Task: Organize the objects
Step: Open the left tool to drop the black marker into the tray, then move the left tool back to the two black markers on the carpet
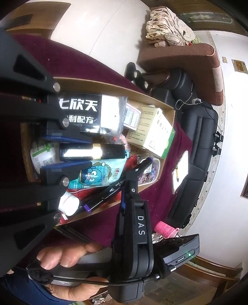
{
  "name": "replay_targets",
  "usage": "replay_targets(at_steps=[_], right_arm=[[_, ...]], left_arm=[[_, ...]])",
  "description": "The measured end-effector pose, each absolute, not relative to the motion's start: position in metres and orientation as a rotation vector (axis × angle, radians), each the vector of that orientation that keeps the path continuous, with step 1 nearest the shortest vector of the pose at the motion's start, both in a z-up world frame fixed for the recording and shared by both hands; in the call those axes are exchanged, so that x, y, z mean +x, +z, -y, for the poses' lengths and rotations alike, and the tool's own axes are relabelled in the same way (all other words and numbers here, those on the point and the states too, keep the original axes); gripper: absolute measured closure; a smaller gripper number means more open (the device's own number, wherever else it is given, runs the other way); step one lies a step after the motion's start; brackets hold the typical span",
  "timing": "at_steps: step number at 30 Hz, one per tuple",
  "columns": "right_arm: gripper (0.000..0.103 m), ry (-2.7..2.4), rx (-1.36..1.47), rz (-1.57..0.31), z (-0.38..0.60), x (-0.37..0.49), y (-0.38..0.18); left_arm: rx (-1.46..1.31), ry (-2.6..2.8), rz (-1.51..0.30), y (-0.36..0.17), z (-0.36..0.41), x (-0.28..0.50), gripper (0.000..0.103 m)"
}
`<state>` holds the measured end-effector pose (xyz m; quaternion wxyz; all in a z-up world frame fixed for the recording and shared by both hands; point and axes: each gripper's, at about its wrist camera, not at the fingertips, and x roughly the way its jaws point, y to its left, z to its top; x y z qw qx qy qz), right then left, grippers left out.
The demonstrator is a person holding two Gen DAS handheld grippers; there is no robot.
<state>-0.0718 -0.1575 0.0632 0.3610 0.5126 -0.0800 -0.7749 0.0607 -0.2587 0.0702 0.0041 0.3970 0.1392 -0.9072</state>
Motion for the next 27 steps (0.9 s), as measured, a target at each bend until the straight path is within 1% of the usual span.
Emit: replay_targets(at_steps=[2,4,7,8,10,11,16,23,27], right_arm=[[0.081,-2.005,1.305,0.206,0.155,-0.07,0.066],[0.076,-2.004,1.29,0.212,0.151,-0.069,0.07],[0.071,-1.998,1.277,0.235,0.145,-0.067,0.074],[0.07,-1.994,1.273,0.244,0.142,-0.066,0.076],[0.07,-1.987,1.267,0.26,0.135,-0.064,0.078],[0.07,-1.981,1.264,0.268,0.13,-0.061,0.078],[0.07,-1.965,1.252,0.33,0.094,-0.054,0.08],[0.068,-2.016,1.26,0.419,0.012,-0.046,0.075],[0.06,-2.058,1.26,0.495,-0.037,-0.041,0.07]], left_arm=[[1.244,-2.838,-0.438,0.071,0.258,0.061,0.086],[1.247,-2.834,-0.43,0.071,0.256,0.061,0.086],[1.249,-2.823,-0.433,0.071,0.256,0.06,0.084],[1.249,-2.818,-0.442,0.072,0.257,0.06,0.082],[1.246,-2.819,-0.463,0.073,0.258,0.062,0.071],[1.239,-2.821,-0.458,0.074,0.258,0.063,0.07],[1.22,-2.834,-0.421,0.082,0.252,0.068,0.069],[1.207,-2.899,-0.341,0.097,0.228,0.071,0.069],[1.241,-2.961,-0.263,0.102,0.198,0.067,0.069]])
